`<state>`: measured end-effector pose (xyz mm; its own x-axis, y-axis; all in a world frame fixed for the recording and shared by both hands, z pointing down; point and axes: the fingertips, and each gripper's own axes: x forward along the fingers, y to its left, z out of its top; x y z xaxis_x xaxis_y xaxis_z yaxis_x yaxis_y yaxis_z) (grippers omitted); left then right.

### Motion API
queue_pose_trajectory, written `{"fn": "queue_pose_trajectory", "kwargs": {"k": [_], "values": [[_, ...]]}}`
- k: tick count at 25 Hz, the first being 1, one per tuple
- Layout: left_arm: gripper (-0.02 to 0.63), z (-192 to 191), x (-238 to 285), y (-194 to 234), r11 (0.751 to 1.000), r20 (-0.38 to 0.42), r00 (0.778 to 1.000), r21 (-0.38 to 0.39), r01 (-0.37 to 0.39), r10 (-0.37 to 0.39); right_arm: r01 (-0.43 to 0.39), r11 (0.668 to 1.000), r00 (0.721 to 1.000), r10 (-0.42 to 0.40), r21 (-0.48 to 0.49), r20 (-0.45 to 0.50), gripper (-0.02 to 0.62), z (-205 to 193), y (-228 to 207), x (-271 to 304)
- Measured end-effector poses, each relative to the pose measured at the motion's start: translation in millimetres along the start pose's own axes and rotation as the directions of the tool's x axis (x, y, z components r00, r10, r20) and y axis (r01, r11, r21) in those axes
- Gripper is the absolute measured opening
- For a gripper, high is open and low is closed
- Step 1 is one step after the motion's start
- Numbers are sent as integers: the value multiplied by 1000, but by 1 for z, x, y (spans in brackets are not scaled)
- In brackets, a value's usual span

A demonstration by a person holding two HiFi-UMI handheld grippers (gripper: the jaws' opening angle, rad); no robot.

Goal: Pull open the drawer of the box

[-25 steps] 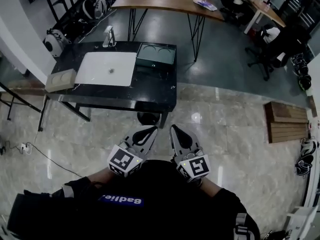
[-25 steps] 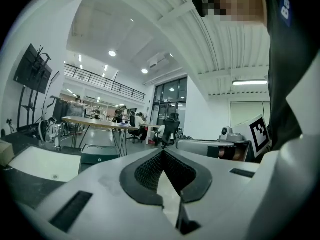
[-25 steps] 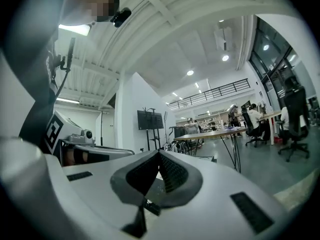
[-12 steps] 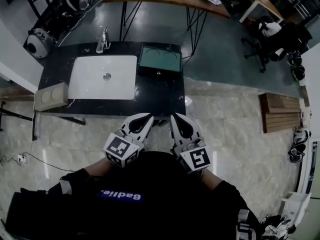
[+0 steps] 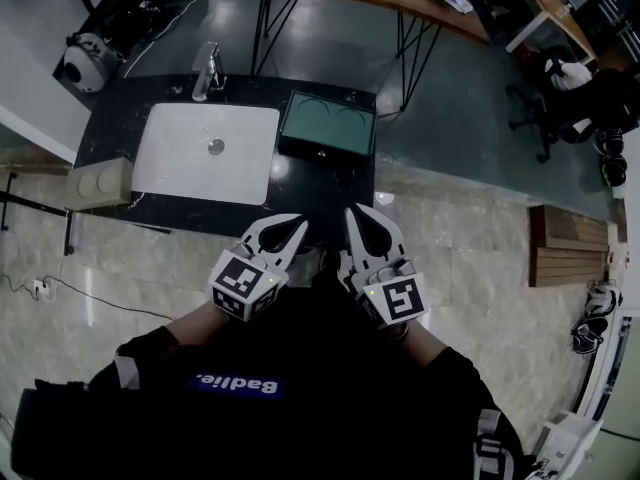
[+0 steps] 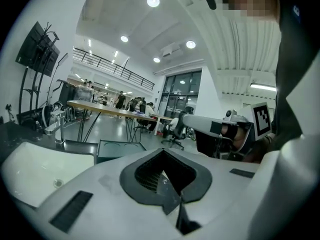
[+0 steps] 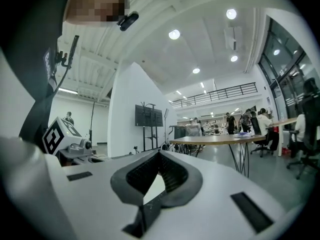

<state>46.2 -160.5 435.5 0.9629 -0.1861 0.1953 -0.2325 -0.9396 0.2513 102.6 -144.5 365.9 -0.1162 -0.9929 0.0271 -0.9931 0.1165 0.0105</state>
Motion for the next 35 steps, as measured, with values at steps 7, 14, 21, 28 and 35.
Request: {"fn": "queue_pose_trajectory", "kwargs": {"k": [7, 14, 21, 28, 35], "values": [[2, 3, 68, 31, 984, -45, 985, -45, -170, 168, -197, 978, 979, 193, -74, -60, -2, -7, -75, 58], [2, -32, 127, 72, 921, -132, 948, -231, -314, 290, -424, 879, 906, 413, -221, -94, -2, -30, -113, 132], [2, -74, 146, 115, 759, -209, 901, -486, -432, 379, -641, 731, 767, 597, -233, -236, -2, -77, -105, 191], [73, -97, 164, 138, 791, -356, 826, -286, -542, 437, -737, 602, 674, 629, -306, -387, 0, -133, -102, 232], [84, -116, 190, 147, 827, -466, 750, -68, -558, 469, -785, 514, 618, 624, -345, -478, -1, -172, -96, 246]]}}
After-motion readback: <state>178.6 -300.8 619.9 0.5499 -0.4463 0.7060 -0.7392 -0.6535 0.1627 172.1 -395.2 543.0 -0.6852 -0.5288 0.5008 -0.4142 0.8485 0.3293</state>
